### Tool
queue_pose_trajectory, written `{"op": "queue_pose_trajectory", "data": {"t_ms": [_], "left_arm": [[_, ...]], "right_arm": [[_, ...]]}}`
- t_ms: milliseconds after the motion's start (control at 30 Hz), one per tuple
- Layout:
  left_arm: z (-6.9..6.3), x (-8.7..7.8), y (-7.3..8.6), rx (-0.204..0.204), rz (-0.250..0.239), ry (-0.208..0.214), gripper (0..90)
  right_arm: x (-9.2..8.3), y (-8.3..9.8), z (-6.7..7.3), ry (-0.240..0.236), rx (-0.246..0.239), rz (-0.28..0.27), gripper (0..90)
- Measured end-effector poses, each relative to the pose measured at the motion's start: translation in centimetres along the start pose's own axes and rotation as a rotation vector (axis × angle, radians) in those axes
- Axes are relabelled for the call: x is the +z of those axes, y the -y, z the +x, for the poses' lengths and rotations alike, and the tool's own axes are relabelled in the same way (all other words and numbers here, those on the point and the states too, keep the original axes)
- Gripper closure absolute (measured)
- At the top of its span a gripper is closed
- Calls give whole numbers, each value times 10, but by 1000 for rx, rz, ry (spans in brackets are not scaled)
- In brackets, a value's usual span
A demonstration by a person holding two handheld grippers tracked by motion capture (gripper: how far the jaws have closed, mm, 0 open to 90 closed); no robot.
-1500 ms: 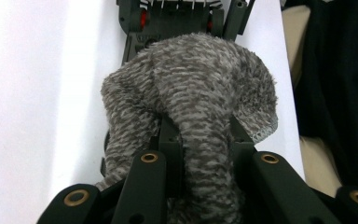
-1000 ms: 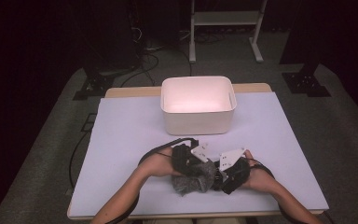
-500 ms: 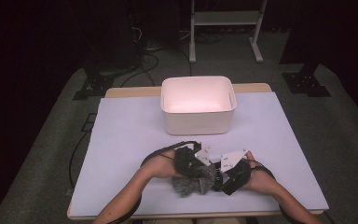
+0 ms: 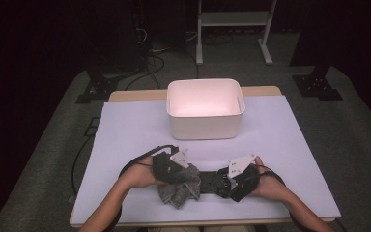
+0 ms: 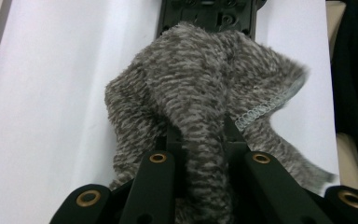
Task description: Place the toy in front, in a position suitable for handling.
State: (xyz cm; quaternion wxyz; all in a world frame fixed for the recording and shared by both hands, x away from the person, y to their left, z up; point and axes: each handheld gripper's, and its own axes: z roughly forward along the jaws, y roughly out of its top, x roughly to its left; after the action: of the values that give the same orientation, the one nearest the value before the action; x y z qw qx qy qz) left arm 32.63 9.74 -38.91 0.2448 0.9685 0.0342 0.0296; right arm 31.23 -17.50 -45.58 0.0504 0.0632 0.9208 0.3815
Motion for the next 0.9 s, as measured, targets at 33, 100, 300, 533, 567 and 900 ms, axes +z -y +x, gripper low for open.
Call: {"op": "queue_pose_trajectory", "data": {"t_ms": [33,100,300,533,567,900], "left_arm": [[1,-2,2,-10,-2,-3,797],[3,-4,5,-22,-9,-6,798],[12,-5,15,-62,13,-22,797],[11,3,-1,-28,-13,18,797],[11,5,-6,-15,-11,22,797],[4,36,-65,77,17,71,796]], "right_arm": [[0,0,1,1,-2,5,226],[0,1,2,7,-2,3,226],[0,0,2,9,-8,5,225],[0,0,1,8,-13,5,225],[0,0,2,9,-5,5,225],[0,-1,3,17,-11,-7,225]]}}
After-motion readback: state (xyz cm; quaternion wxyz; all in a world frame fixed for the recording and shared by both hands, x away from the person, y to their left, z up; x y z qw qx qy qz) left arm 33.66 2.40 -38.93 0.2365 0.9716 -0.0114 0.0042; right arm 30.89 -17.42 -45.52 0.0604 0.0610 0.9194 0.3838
